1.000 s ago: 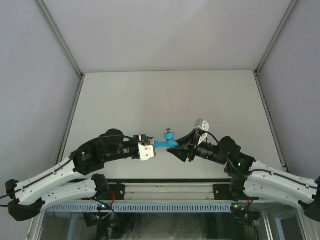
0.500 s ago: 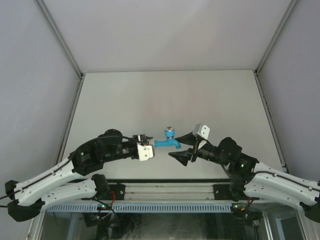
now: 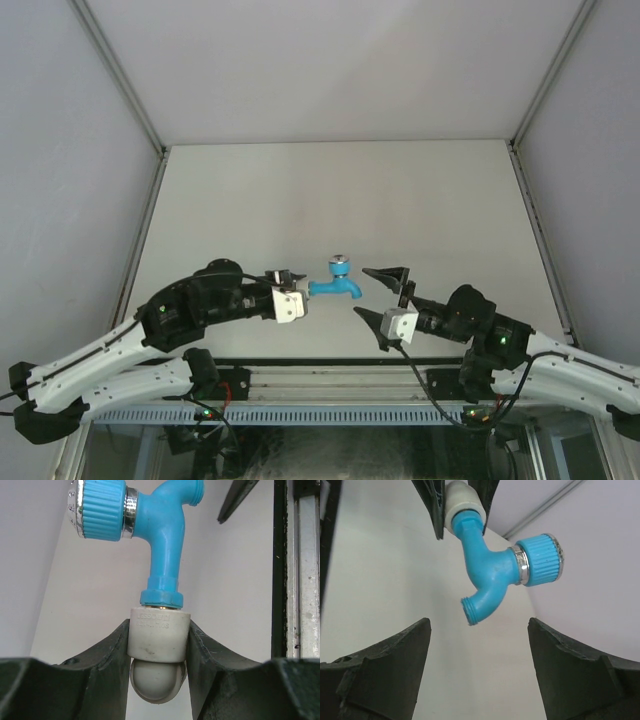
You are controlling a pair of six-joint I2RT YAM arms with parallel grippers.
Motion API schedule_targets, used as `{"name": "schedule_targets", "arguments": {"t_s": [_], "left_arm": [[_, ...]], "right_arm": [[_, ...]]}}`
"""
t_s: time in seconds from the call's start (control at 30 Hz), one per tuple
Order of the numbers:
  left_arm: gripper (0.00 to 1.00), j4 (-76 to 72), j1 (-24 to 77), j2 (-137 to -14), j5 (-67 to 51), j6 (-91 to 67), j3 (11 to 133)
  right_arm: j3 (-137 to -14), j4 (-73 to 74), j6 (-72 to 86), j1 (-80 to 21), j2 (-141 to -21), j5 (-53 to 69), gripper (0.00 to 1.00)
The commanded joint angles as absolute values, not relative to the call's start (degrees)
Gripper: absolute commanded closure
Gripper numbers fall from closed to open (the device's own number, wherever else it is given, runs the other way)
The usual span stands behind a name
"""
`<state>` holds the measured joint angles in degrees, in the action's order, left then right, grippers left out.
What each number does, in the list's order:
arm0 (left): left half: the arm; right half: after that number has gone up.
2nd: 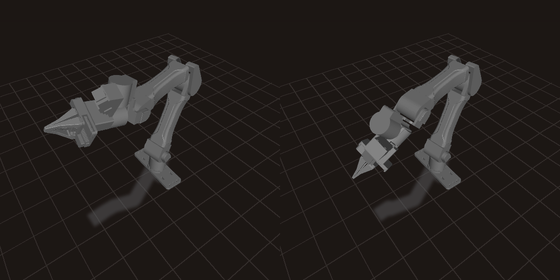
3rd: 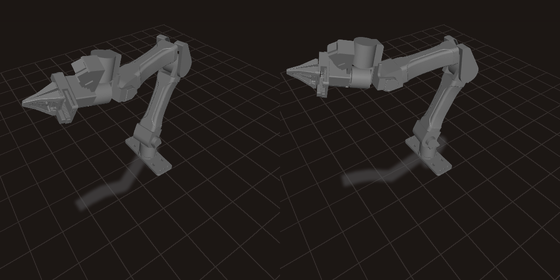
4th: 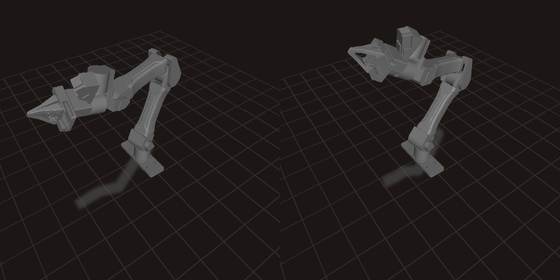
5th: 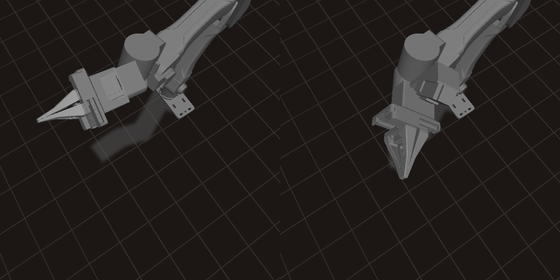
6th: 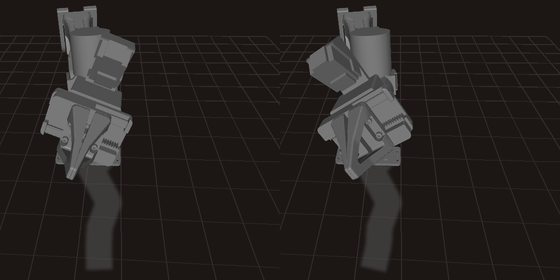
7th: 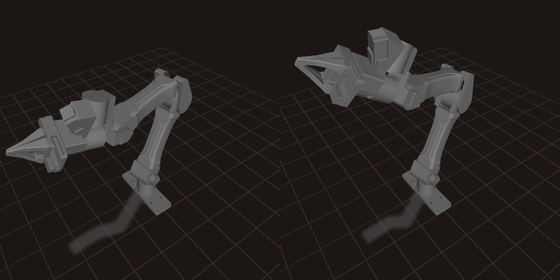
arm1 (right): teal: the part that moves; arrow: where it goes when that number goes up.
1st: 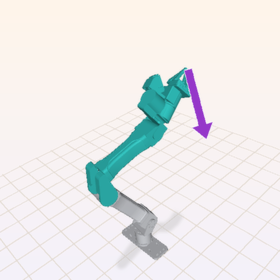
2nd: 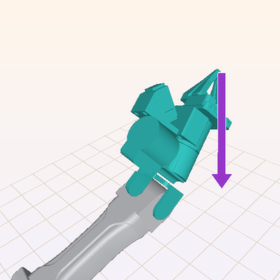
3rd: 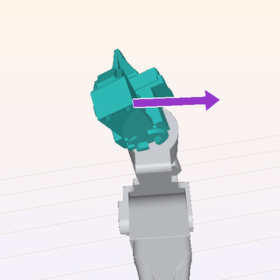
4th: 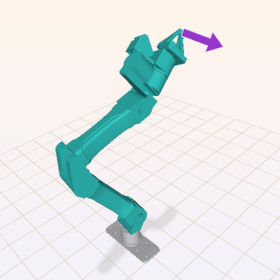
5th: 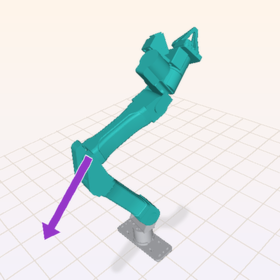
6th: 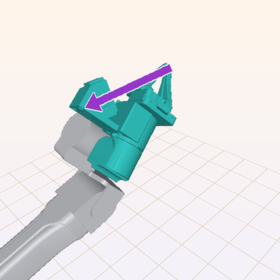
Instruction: Install the water faucets
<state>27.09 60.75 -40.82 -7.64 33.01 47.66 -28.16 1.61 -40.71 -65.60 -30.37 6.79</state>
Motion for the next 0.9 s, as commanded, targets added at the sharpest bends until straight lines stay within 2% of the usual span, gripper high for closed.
{"name": "schedule_targets", "arguments": {"t_s": [0.0,0.17,0.63,0.77,0.87], "left_arm": [[1.00,21.97,60.77,-40.42,-9.26,32.17,46.58],[1.00,23.32,60.80,-41.09,-9.56,32.01,47.23],[1.00,23.95,60.76,-41.05,-11.84,31.58,47.57],[1.00,24.20,60.75,-42.02,-12.40,31.72,47.92],[1.00,24.22,60.80,-42.64,-13.04,31.73,47.91]], "right_arm": [[-28.20,1.21,-56.34,-67.19,-30.63,-0.51,0.22],[-24.14,-7.63,-66.13,-70.85,-30.31,-7.46,0.20],[-24.05,-12.77,-76.95,-72.60,-33.19,-3.61,0.18],[-24.17,-14.18,-78.74,-73.37,-33.98,-3.32,0.23],[-24.15,-15.73,-80.95,-73.60,-35.67,-3.51,0.23]]}}
